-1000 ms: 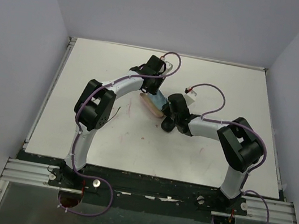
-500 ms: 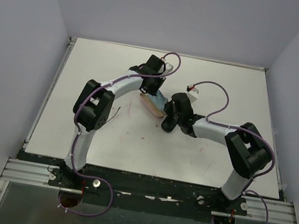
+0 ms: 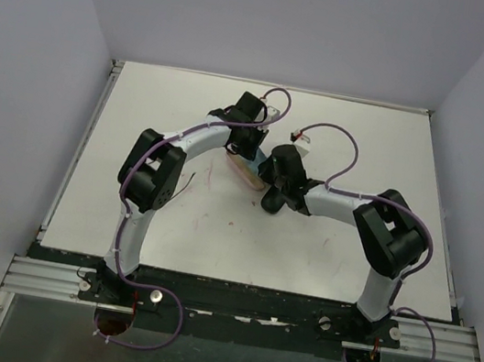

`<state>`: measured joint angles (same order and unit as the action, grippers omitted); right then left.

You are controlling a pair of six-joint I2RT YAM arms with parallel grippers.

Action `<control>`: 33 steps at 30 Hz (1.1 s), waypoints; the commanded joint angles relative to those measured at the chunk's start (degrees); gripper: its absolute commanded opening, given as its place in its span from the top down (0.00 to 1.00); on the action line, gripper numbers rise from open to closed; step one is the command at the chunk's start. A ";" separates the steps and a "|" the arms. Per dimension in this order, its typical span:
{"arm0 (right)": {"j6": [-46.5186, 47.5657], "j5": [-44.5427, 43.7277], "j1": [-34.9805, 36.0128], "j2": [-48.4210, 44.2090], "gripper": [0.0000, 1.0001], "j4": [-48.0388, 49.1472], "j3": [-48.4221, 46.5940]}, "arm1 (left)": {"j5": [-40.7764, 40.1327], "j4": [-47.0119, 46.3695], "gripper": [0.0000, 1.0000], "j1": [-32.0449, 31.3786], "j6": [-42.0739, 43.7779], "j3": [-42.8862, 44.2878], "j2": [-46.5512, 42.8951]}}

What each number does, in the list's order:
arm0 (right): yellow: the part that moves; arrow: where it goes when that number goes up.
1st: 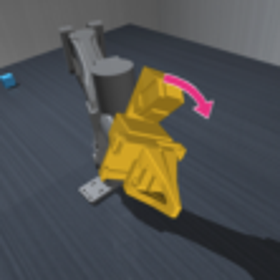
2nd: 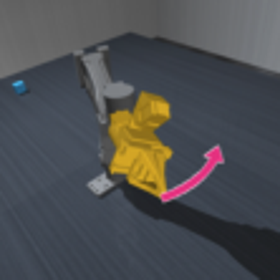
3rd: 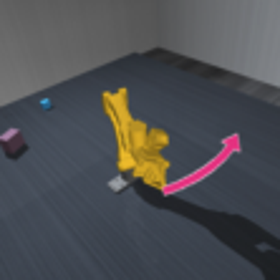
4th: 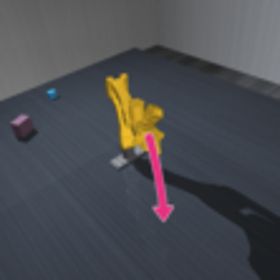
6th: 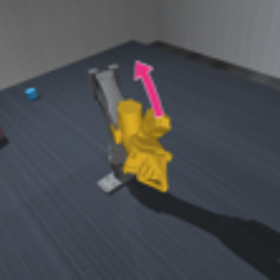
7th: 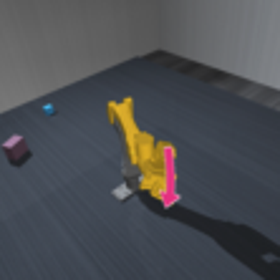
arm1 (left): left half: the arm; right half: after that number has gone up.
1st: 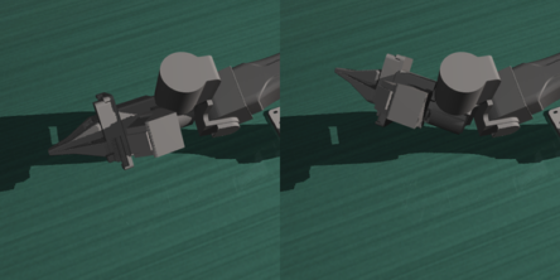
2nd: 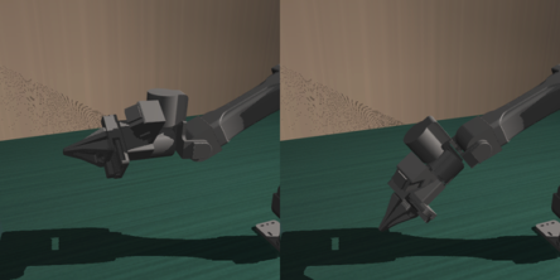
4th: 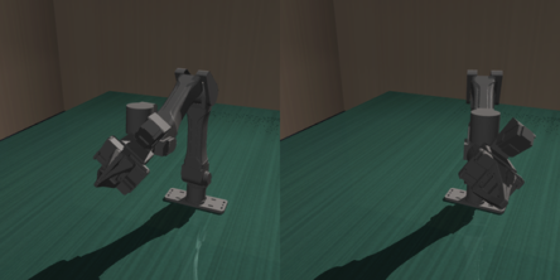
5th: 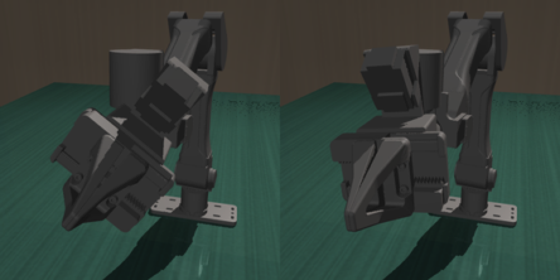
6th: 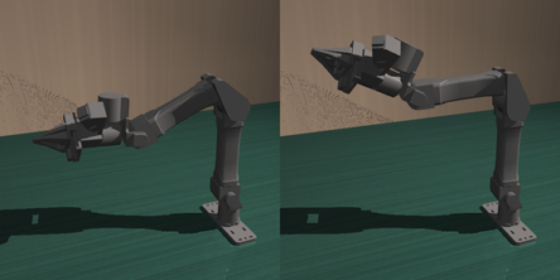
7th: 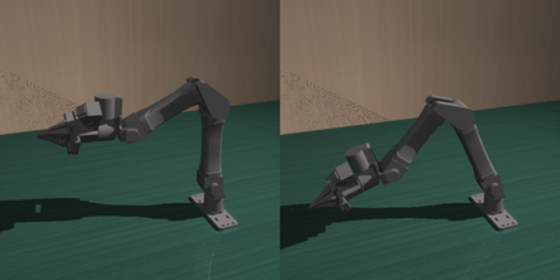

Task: Organize the sunglasses
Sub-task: Smooth out the folded cleaning cloth near the sunglasses case.

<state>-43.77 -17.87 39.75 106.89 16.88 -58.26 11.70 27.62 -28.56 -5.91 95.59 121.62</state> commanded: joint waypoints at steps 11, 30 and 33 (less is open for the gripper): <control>1.05 -7.53 -0.20 0.51 0.72 -7.65 -2.03 | 0.51 0.07 0.84 0.43 -2.61 1.26 1.25; 9.93 2.73 -3.96 -6.52 0.62 -5.81 0.08 | -2.91 -0.81 0.81 0.52 0.46 1.96 0.72; 13.16 10.02 -6.60 -4.07 0.60 -6.16 -1.76 | -4.40 0.50 0.81 0.69 1.69 3.19 0.02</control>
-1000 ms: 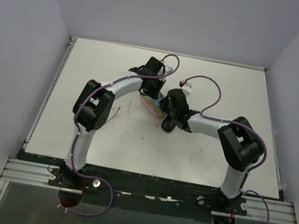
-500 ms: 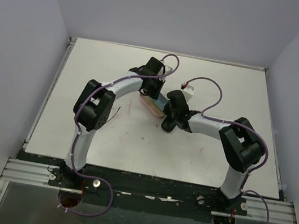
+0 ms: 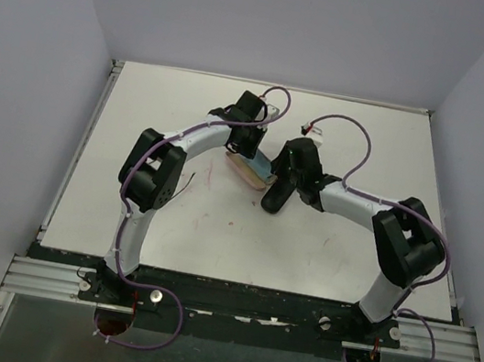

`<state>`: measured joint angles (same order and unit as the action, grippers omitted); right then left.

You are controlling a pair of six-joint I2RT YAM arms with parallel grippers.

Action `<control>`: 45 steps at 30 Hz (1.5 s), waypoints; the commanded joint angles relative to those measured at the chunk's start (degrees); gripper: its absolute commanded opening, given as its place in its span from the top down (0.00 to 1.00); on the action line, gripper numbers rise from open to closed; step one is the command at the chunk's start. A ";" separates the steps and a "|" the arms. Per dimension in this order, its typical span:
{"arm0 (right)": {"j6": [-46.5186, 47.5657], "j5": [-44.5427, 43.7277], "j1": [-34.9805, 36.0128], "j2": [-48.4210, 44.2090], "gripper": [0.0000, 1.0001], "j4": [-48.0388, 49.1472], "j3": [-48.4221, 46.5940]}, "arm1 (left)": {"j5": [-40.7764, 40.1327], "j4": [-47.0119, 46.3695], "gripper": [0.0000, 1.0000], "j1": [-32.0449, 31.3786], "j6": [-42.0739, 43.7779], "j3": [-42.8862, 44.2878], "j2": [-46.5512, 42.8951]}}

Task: Organize the sunglasses
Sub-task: Smooth out the folded cleaning cloth near the sunglasses case, then move the opened sunglasses case to the center of the board.

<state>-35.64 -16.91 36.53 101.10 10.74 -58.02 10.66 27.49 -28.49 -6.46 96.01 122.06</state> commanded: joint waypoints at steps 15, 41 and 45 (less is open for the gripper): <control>17.52 21.29 -5.60 11.48 0.52 -1.78 -12.38 | -1.86 5.91 0.52 5.63 -3.02 9.89 -8.76; 17.27 28.24 -7.62 13.95 0.73 -1.25 -13.17 | -4.25 -11.56 0.01 10.91 -34.40 -29.26 -42.33; 13.50 29.47 -7.53 13.25 0.78 -0.72 -11.77 | -1.08 -14.47 0.01 10.91 -36.42 -38.42 -44.45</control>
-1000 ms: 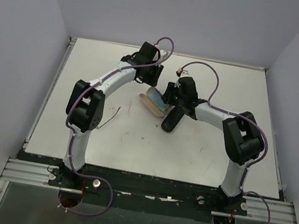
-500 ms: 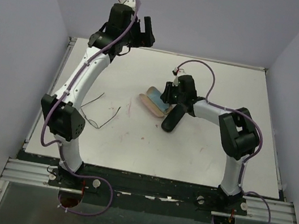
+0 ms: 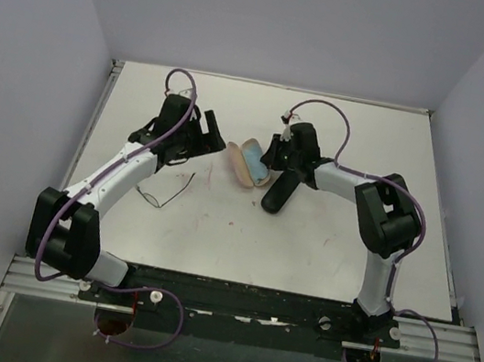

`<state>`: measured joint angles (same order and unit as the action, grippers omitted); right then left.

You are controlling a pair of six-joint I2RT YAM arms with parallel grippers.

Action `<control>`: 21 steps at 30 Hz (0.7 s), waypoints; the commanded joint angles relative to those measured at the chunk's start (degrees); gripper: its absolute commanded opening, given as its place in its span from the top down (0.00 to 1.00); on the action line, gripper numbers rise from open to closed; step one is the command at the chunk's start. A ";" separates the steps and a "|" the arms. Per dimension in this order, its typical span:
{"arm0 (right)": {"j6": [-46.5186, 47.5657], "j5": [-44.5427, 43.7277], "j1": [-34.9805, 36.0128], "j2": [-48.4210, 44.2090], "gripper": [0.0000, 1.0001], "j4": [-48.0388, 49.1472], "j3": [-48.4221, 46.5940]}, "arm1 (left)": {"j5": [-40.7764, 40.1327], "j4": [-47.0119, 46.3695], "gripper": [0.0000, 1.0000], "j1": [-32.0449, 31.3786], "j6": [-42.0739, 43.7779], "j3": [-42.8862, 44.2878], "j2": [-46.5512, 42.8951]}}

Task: Organize the sunglasses
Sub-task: Move the opened sunglasses case to the center of the board.

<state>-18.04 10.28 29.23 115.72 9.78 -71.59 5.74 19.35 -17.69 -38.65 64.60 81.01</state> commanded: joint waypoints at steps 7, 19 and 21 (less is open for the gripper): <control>-14.02 9.22 -0.14 -3.74 0.78 9.27 9.79 | 10.16 -13.54 0.01 0.03 -6.70 -15.02 -1.65; -30.64 -2.37 5.74 -11.74 0.78 20.36 25.88 | 18.78 -21.73 0.20 -0.41 -8.98 -14.06 9.15; -31.79 -5.79 7.23 -12.53 0.78 20.01 27.11 | 18.61 -21.03 0.23 -0.85 -8.63 -13.45 10.39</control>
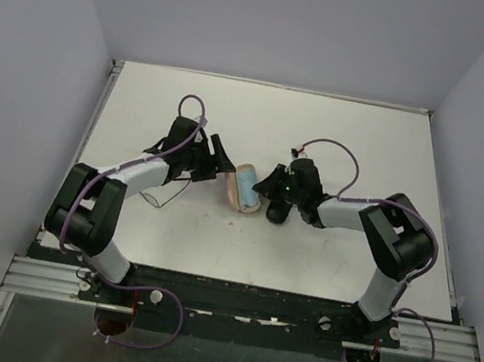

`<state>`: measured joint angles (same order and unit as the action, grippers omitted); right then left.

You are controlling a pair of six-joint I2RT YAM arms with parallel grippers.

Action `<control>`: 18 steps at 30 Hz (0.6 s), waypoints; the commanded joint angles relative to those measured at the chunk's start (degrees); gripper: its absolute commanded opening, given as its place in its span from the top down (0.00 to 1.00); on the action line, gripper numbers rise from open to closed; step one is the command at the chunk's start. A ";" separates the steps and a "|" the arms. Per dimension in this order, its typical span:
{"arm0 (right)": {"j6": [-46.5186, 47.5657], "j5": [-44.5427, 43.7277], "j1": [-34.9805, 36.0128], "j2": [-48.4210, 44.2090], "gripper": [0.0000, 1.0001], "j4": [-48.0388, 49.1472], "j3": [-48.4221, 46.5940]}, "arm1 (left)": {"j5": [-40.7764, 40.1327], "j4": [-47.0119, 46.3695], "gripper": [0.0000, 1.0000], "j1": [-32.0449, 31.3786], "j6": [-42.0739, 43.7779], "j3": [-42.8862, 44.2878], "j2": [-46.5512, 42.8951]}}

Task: Organize the sunglasses
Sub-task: Move the opened sunglasses case to the center of the board.

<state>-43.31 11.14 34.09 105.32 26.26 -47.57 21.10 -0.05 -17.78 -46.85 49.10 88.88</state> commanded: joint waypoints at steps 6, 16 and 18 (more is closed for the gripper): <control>-6.96 -12.53 5.46 -3.98 0.72 3.01 4.51 | 3.68 -1.35 0.42 -1.99 0.09 3.10 5.51; -5.03 -17.45 5.90 -6.79 0.56 -4.09 2.75 | 3.16 -0.91 0.51 -3.66 1.06 4.42 6.66; -4.07 -20.35 5.90 -8.54 0.53 -7.17 1.96 | 2.89 -0.91 0.51 -3.84 1.23 4.42 6.39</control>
<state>-49.25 -2.09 39.70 100.99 24.91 -43.59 23.14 -0.69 -20.86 -46.54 52.10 95.50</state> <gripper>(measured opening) 0.448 0.486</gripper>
